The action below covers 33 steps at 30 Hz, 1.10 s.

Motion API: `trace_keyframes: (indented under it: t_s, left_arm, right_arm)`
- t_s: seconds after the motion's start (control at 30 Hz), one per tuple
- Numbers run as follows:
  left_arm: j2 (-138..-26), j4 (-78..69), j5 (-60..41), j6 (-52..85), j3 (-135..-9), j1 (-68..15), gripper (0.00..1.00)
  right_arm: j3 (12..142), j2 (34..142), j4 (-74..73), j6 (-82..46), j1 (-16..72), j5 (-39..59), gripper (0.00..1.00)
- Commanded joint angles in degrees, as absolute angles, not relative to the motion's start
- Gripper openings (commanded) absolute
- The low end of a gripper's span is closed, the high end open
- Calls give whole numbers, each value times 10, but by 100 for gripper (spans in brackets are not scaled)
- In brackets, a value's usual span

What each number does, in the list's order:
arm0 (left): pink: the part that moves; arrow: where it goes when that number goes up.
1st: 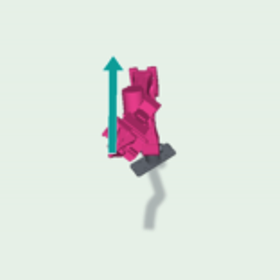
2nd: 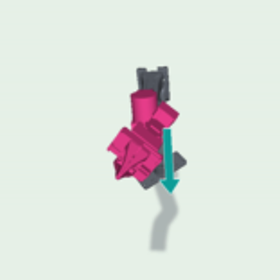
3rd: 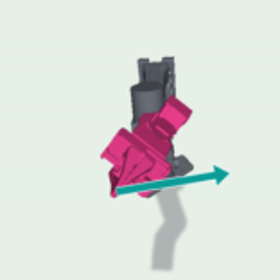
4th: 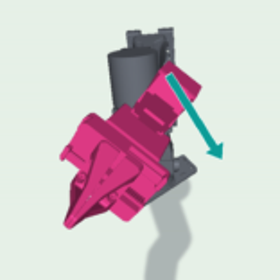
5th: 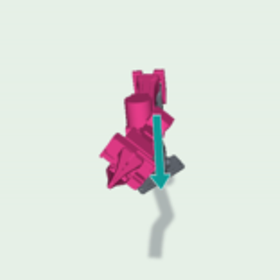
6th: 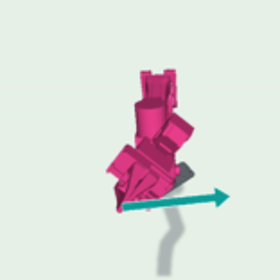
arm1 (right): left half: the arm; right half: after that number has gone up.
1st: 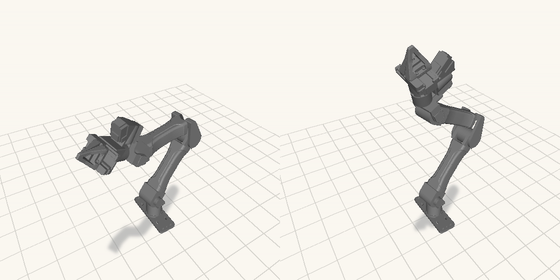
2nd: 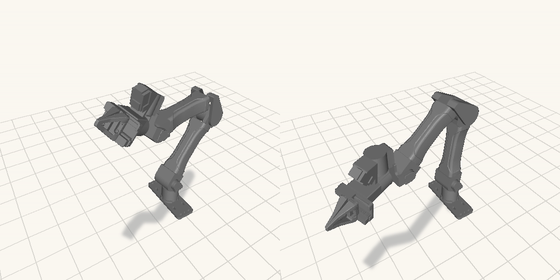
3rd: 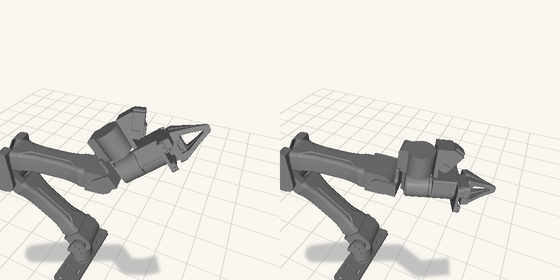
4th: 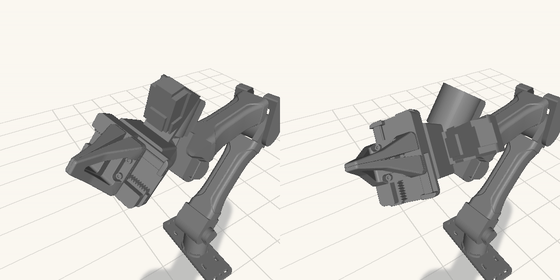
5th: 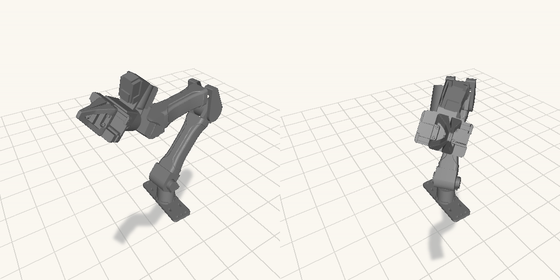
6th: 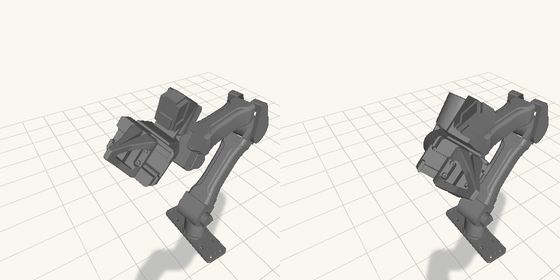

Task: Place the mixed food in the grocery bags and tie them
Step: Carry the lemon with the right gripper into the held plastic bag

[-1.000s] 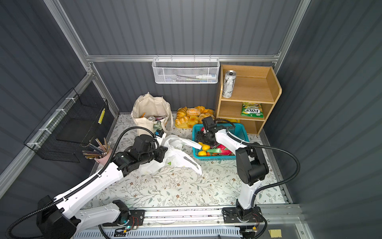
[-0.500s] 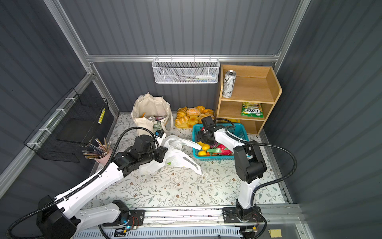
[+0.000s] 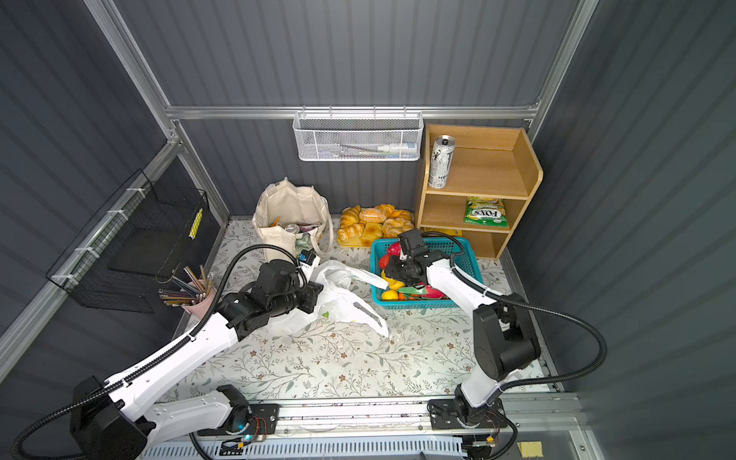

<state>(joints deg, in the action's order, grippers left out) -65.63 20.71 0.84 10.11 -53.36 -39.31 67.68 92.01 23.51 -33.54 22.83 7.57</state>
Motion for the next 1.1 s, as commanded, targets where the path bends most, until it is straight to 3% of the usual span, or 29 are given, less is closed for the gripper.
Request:
trace_keyframes:
  t_s: [0.0, 0.2, 0.37, 0.67, 1.07]
  left_arm:
    - [-658, 204, 0, 110, -531, -391, 0]
    - [-660, 207, -3, 110, -535, -391, 0]
    - [-668, 205, -14, 107, -538, -391, 0]
    - [-677, 203, -58, 117, -558, -391, 0]
    - [-685, 205, -140, 108, -589, -392, 0]
  right_arm:
    - [659, 868, 230, -348, 225, 80, 46]
    - [603, 719, 232, -350, 238, 101, 46]
    - [589, 645, 252, -351, 307, 92, 46]
    - [619, 730, 185, -361, 423, 108, 45]
    - [621, 788, 145, -356, 376, 109, 44]
